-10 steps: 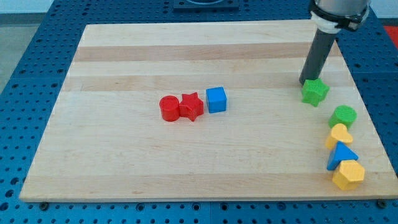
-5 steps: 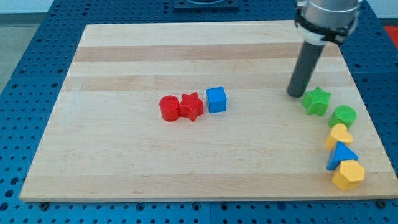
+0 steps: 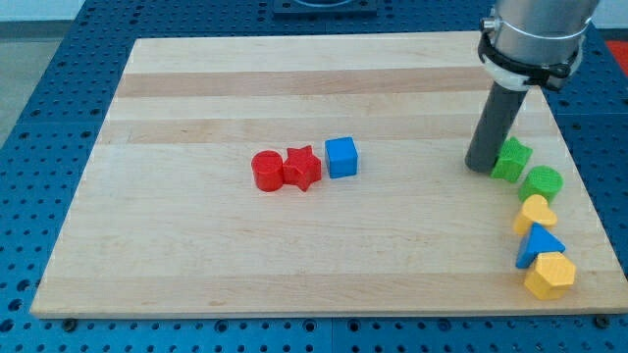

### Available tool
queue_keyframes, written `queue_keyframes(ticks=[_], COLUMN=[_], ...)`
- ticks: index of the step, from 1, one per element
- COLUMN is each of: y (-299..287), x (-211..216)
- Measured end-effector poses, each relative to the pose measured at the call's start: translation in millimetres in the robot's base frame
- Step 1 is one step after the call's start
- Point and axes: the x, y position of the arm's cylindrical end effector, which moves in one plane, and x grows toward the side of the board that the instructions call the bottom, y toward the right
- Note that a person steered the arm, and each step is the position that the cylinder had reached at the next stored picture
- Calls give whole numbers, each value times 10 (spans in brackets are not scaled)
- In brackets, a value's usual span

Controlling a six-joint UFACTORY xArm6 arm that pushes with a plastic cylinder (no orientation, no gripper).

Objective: Push the green star into the green circle

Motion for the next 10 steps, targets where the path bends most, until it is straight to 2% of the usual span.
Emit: queue_keyframes(ticks=[3, 7, 9, 10], y=[135, -489, -810, -1090], x=[0, 6, 297, 309])
